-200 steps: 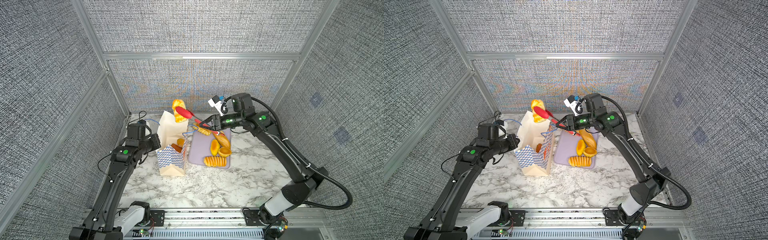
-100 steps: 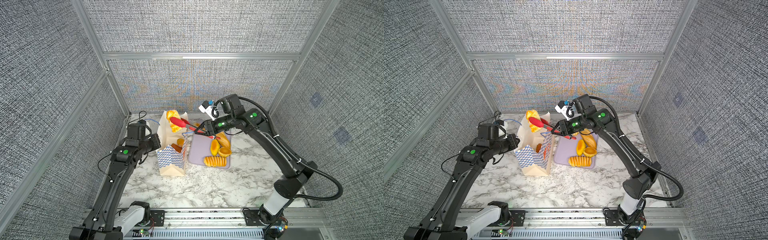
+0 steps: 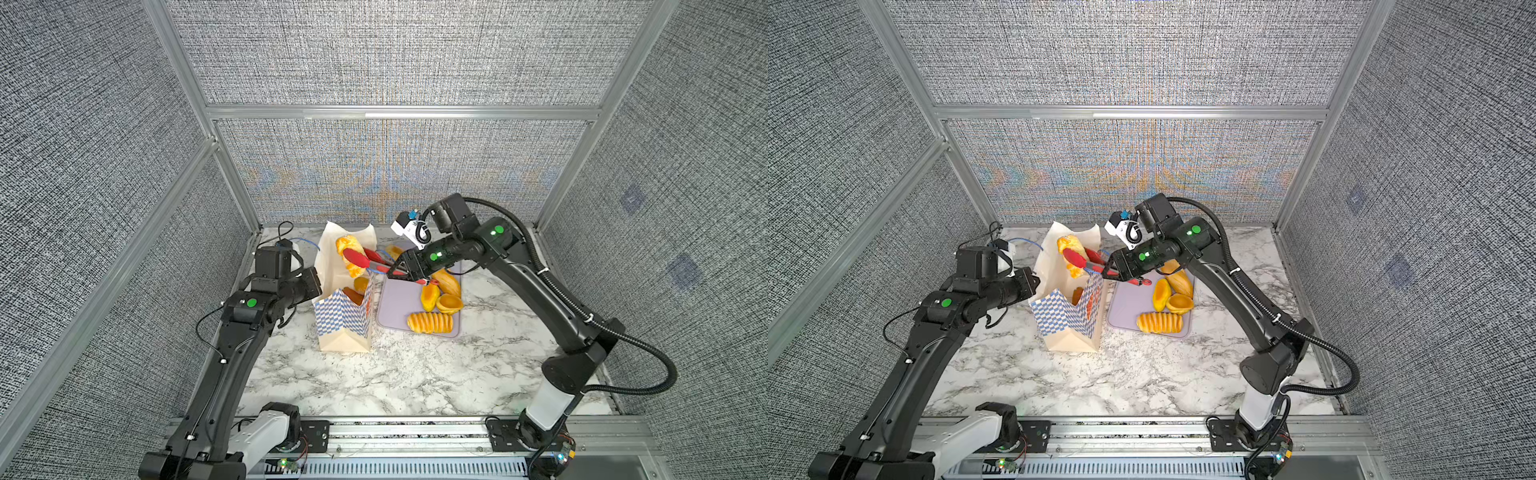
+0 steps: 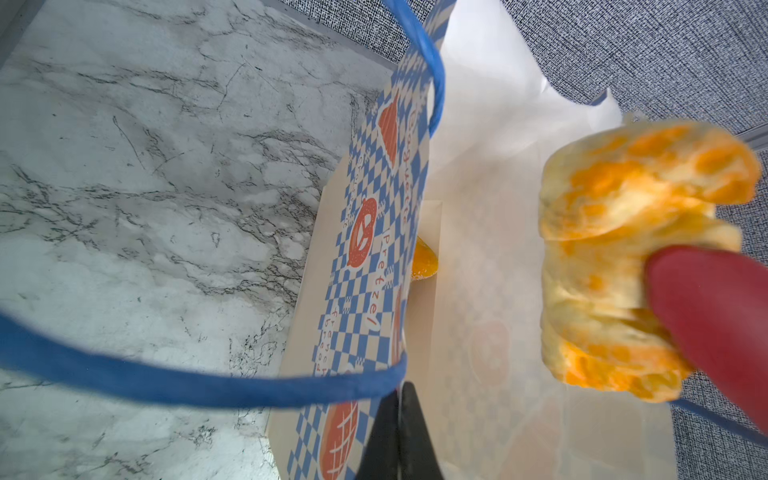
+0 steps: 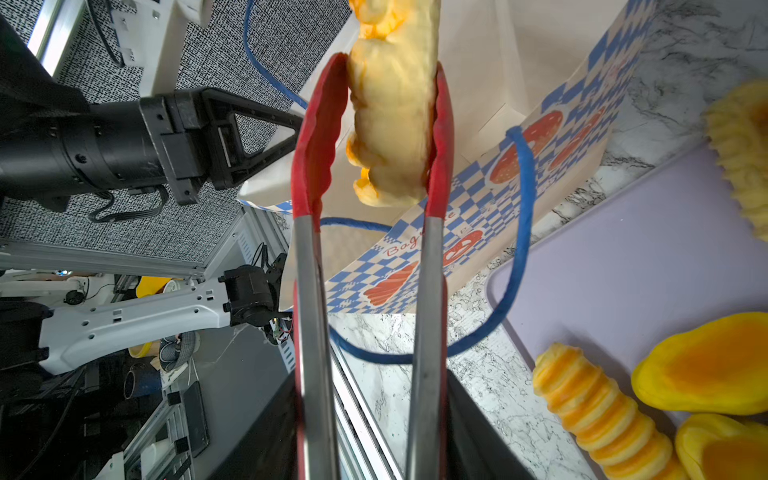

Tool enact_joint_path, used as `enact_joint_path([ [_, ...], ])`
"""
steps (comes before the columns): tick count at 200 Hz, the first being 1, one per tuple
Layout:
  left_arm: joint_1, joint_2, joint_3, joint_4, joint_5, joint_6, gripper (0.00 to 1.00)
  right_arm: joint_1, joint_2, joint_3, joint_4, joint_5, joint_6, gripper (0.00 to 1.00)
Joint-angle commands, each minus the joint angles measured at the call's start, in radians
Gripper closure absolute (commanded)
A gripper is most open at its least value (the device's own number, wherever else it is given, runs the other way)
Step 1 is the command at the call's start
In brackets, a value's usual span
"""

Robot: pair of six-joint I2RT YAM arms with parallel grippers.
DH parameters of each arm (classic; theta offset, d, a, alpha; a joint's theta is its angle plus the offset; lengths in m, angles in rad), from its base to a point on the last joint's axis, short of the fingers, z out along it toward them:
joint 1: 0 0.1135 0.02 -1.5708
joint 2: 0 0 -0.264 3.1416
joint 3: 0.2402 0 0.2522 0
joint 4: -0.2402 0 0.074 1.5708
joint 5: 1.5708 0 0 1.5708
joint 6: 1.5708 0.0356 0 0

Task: Place the fake bread into the paper bag
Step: 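Carry the pale pastry over the bag and open the tongs inside, then withdraw the empty tongs from the bag back over the tray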

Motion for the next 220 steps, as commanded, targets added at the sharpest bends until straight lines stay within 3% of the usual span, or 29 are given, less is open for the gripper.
enact_joint_path([
  [1,0.001,0.000,0.011,0.007,-0.001,-0.002,1.00,0.002,0.001,0.012,0.011,-0.001,-0.017,0.48],
  [151,0.000,-0.004,0.003,0.006,-0.002,-0.002,1.00,0.006,-0.015,0.020,0.056,0.028,0.004,0.47],
  [220,0.000,-0.006,0.001,0.005,-0.004,0.000,1.00,0.000,-0.056,-0.002,0.111,0.114,0.028,0.47],
])
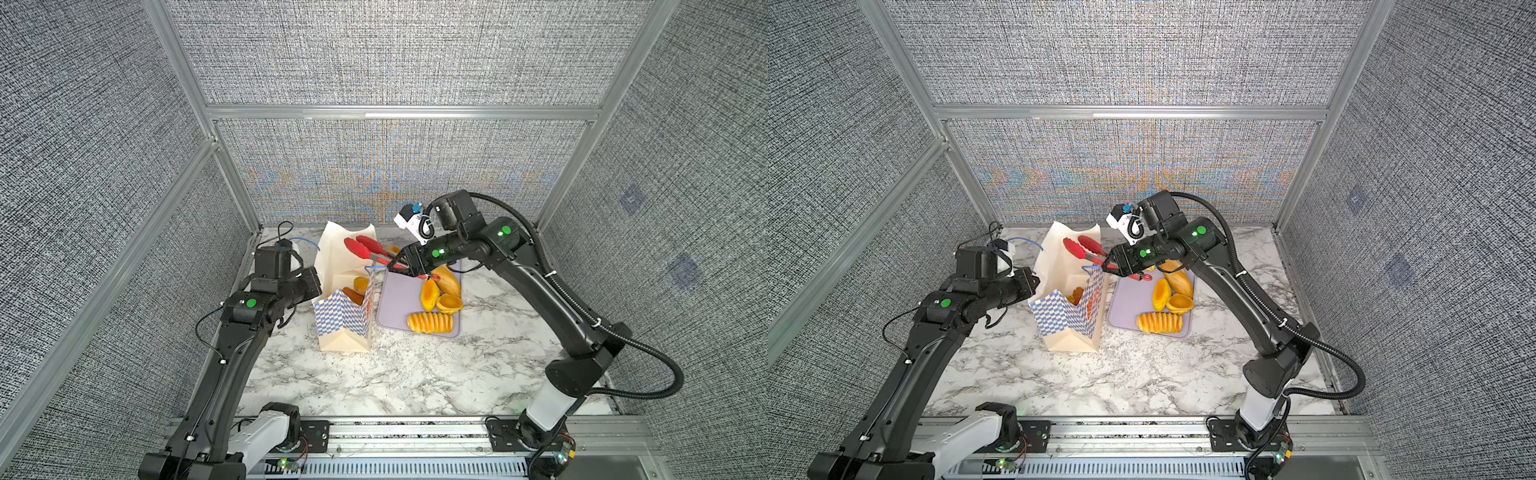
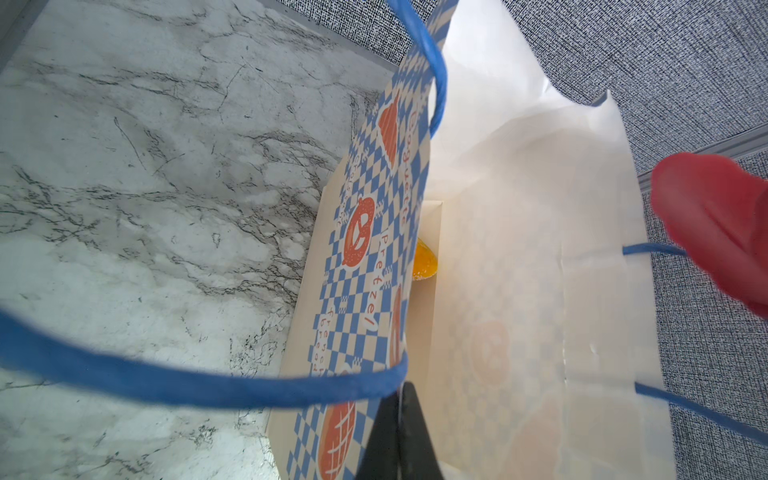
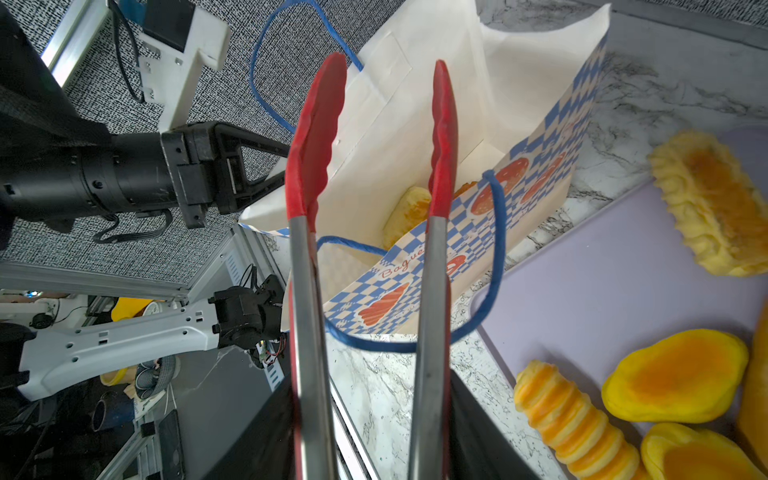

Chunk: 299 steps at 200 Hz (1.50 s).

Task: Place the fake bread into the paper bag
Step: 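Withdraw the empty tongs from the bag back over the tray, then lower the tongs onto the tray and pinch a yellow oval pastry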

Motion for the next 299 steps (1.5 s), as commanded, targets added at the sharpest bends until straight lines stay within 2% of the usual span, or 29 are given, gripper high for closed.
enact_joint_path([
  [1,0.001,-0.004,0.000,0.007,-0.003,0.000,1.00,-0.001,-0.021,-0.009,0.059,0.046,0.017,0.47],
  [73,0.001,-0.002,0.000,0.007,-0.004,0.000,1.00,-0.022,-0.113,-0.105,0.142,0.198,0.052,0.47],
  [144,0.001,-0.003,-0.002,0.007,-0.004,0.000,1.00,-0.062,-0.169,-0.181,0.174,0.262,0.088,0.47],
  [217,0.000,-0.006,-0.003,0.007,-0.006,-0.001,1.00,-0.171,-0.233,-0.317,0.187,0.257,0.135,0.47],
  [299,0.000,-0.002,-0.005,0.012,-0.004,0.000,1.00,-0.252,-0.279,-0.514,0.148,0.246,0.131,0.48],
])
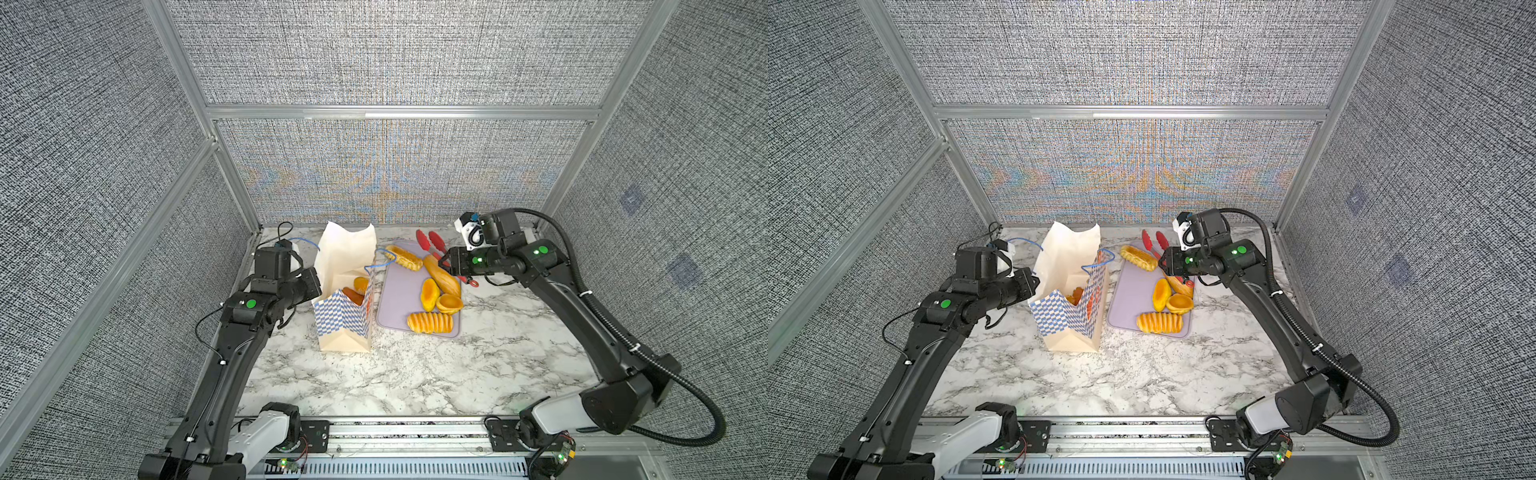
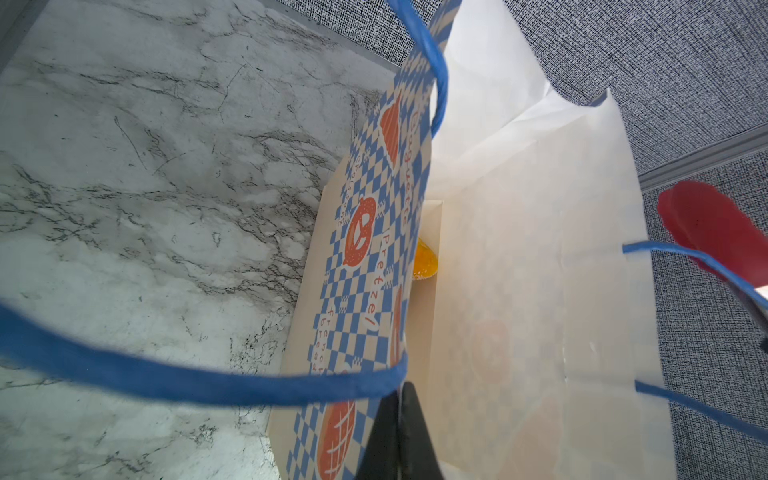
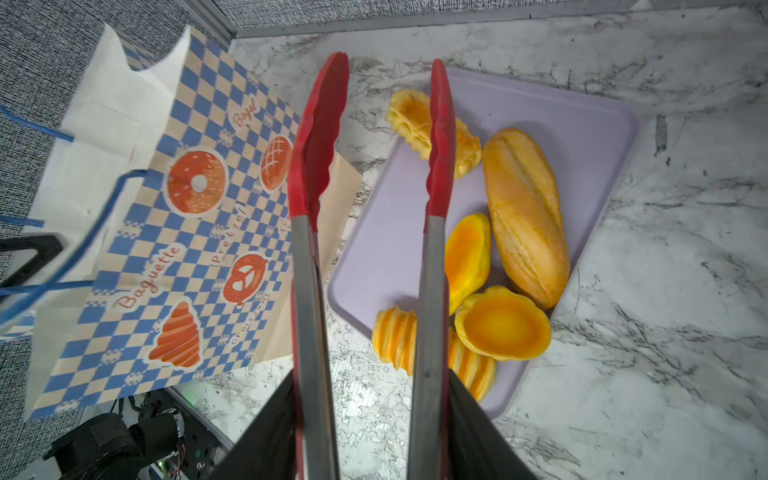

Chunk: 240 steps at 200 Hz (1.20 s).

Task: Place the fake bread into the paper bag
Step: 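Lower the tongs onto the tray and pinch a yellow oval pastry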

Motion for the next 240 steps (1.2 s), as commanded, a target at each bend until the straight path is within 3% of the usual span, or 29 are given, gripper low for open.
enact_joint_path([
  [1,0.000,0.002,-0.001,0.012,-0.005,0.000,1.00,-0.011,-0.016,-0.033,-0.003,-0.008,-0.002,0.48],
  [240,0.000,0.019,-0.001,0.028,0.008,-0.001,1.00,-0.058,0.057,-0.165,-0.106,-0.020,-0.051,0.52],
])
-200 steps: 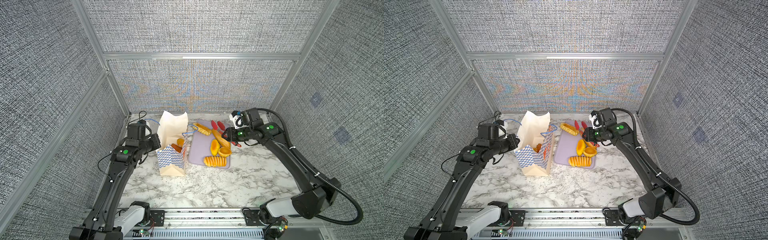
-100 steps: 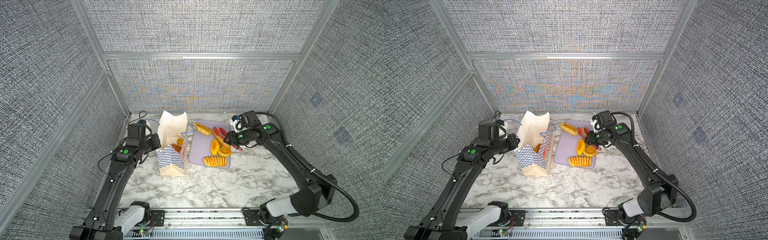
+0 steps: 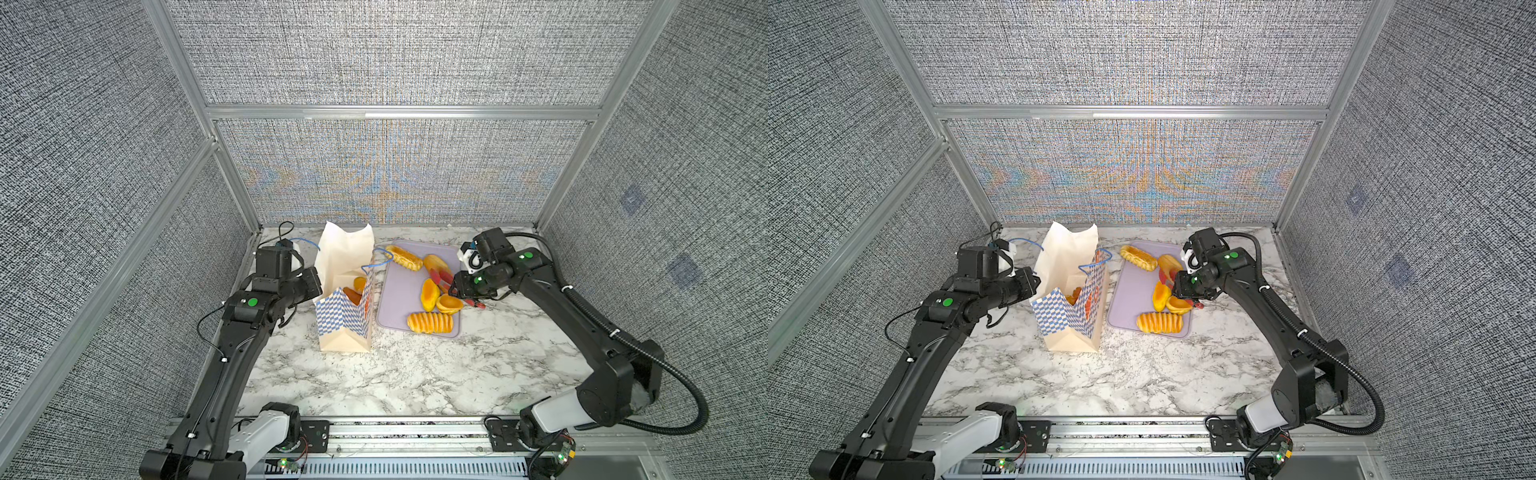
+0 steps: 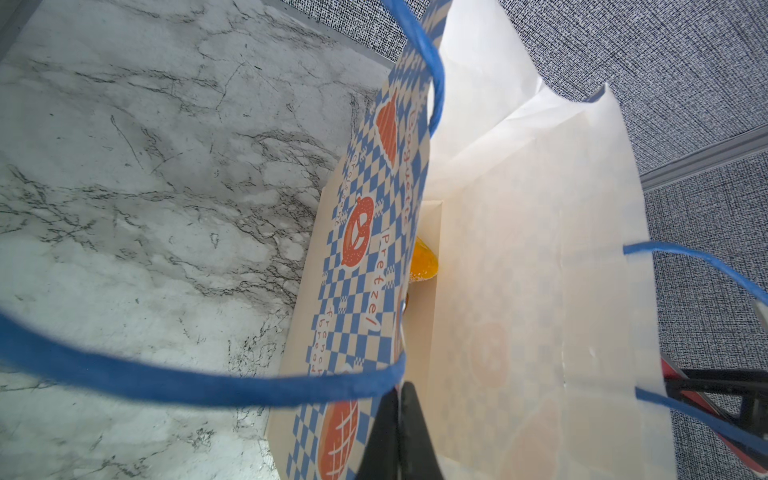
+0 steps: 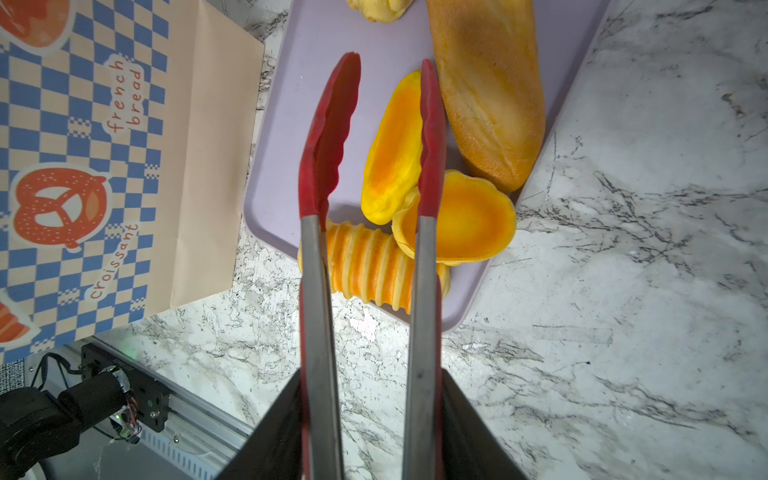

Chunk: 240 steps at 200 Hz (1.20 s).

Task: Place the fake bread into the paper bag
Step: 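Lower the tongs onto the tray and pinch a yellow oval pastry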

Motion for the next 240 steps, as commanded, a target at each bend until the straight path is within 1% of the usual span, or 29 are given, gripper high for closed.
enact_joint_path([
  [1,0.001,0.005,0.003,0.012,0.003,0.000,1.00,-0.002,0.010,-0.007,0.000,-0.016,-0.010,0.52],
  [137,0.000,0.002,-0.001,0.011,0.000,0.001,1.00,-0.021,0.045,-0.060,0.027,-0.024,-0.009,0.55],
  [240,0.000,-0.007,-0.006,0.009,-0.003,0.001,1.00,-0.031,0.065,-0.070,0.036,-0.026,-0.015,0.55],
])
